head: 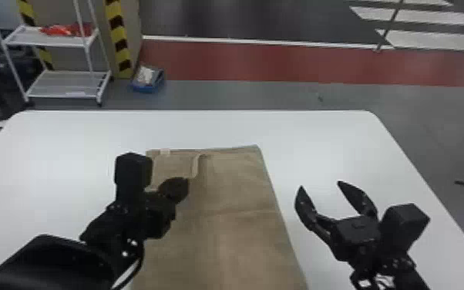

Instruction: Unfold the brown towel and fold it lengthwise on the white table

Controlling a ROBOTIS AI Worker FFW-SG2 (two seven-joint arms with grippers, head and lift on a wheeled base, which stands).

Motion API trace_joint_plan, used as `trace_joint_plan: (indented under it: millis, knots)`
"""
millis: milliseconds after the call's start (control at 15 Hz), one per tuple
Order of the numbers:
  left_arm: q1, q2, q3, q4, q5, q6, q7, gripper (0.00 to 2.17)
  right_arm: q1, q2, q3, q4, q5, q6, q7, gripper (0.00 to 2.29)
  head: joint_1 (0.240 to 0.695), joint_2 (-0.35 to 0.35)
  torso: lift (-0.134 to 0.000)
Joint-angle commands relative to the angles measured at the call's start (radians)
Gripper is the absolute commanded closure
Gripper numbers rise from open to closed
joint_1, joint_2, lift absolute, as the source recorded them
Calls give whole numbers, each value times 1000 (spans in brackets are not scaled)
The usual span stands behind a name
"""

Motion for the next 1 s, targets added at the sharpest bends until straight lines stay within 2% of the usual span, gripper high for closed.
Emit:
trace_joint_plan:
  millis: [0,67,133,200,267,333,467,600,733,867,933]
  knots:
    - [16,-4,-129,-71,4,114,3,1379,-3,2,0,1,-4,20,-13,113,695,-144,-123]
    - [13,-9,-169,-69,4,114,9,1379,-2,2,0,2,-4,23,-17,113,695,-205,-123]
    - [-2,-18,-212,-60,6,114,15,1376,0,2,-2,4,-5,26,-20,117,695,-238,-123]
    - [-21,-31,-241,-40,4,114,23,1160,1,2,-2,4,-10,29,-20,127,695,-269,-123]
    - [-34,-38,-258,-19,1,108,55,421,3,2,-2,5,-11,29,-20,130,695,-297,-123]
    - [-39,-37,-260,-14,0,101,72,2,4,2,-2,8,-10,26,-18,130,695,-316,-123]
    - [-31,-26,-232,-17,-3,62,117,-2,1,2,11,34,-5,17,-15,151,695,-339,-123]
    - [-10,-24,-175,-25,-5,37,140,33,-2,2,28,54,2,14,-6,184,695,-323,-123]
    - [19,-24,-114,-30,0,-6,141,33,-6,2,46,71,10,11,6,194,695,-269,-123]
    - [44,-23,-72,-23,4,-116,164,33,-6,2,74,93,16,11,45,228,695,-227,-123]
    - [47,-23,-59,-16,7,-141,172,33,-5,2,89,100,27,11,51,306,695,-202,-123]
